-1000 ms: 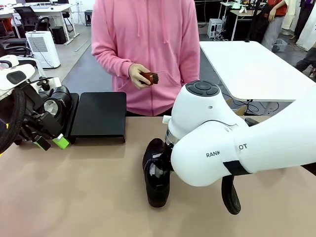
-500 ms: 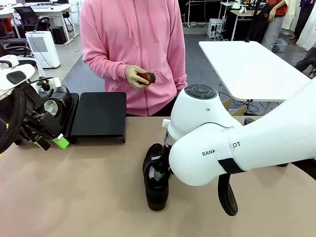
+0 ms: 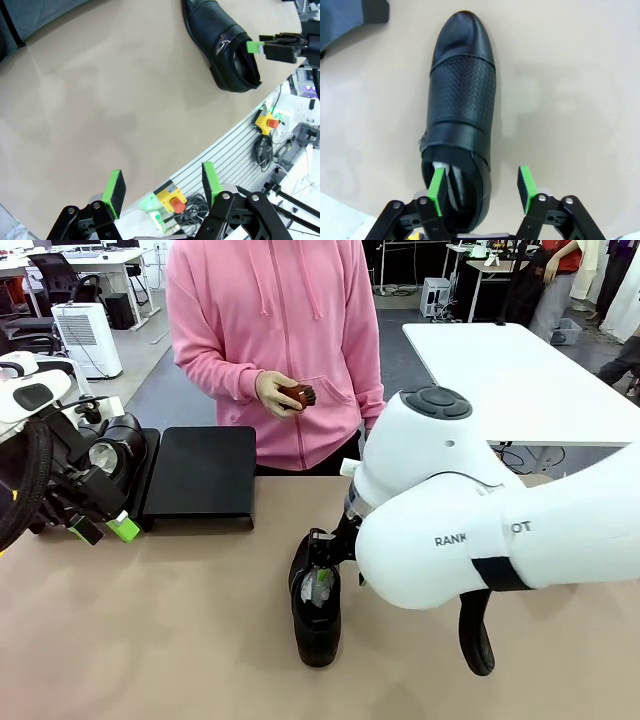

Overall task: Organize the shoes by placing them on the stand.
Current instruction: Pick up one Shoe and place it in the middle of the table, then place the Shoe from the middle of the table onto the Shoes Stand.

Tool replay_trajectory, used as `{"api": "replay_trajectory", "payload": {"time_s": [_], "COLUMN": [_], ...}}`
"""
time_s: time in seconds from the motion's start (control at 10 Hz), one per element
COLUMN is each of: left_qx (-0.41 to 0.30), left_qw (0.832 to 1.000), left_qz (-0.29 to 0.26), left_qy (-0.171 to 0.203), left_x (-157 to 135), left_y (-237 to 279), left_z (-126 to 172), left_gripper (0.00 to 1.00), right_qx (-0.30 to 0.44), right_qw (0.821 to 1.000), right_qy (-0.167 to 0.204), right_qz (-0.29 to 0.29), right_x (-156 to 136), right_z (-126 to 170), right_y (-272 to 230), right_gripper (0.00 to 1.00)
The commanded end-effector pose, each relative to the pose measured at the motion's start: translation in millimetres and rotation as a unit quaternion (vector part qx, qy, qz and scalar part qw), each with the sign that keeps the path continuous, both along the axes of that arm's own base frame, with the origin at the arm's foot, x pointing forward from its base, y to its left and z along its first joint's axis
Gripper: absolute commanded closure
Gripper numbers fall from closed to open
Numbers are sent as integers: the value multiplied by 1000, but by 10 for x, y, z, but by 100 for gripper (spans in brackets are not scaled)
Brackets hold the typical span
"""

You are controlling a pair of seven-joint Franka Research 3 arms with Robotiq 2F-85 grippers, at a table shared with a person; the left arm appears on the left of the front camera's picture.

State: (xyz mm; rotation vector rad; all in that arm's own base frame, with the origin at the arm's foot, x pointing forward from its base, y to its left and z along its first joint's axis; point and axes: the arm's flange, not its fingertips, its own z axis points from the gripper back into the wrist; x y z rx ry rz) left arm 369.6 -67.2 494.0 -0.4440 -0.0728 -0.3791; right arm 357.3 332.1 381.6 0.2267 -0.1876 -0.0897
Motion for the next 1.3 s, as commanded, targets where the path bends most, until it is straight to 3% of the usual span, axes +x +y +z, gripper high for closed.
{"api": "replay_trajectory", "payload": {"time_s": [0.0,0.1,1.0,1.1,1.2], "left_qx": [-15,-15,-15,-15,0], "left_qw": [1000,1000,1000,1000,1000], "left_qz": [-7,-7,-7,-7,0], "left_qy": [-1,-1,-1,-1,0], "left_x": [-14,-14,-14,-14,0], "left_y": [9,9,9,9,0], "left_z": [8,8,8,8,0], "left_gripper": [20,20,20,20,20], "right_qx": [-10,0,-1,-54,-48], "right_qw": [1000,1000,1000,998,998], "right_qy": [17,0,8,-13,-26], "right_qz": [3,0,-3,25,-25], "right_x": [-206,0,-51,-220,-184], "right_z": [-18,0,-19,228,449], "right_y": [-215,0,-43,6,-238], "right_gripper": [0,0,0,0,0]}}
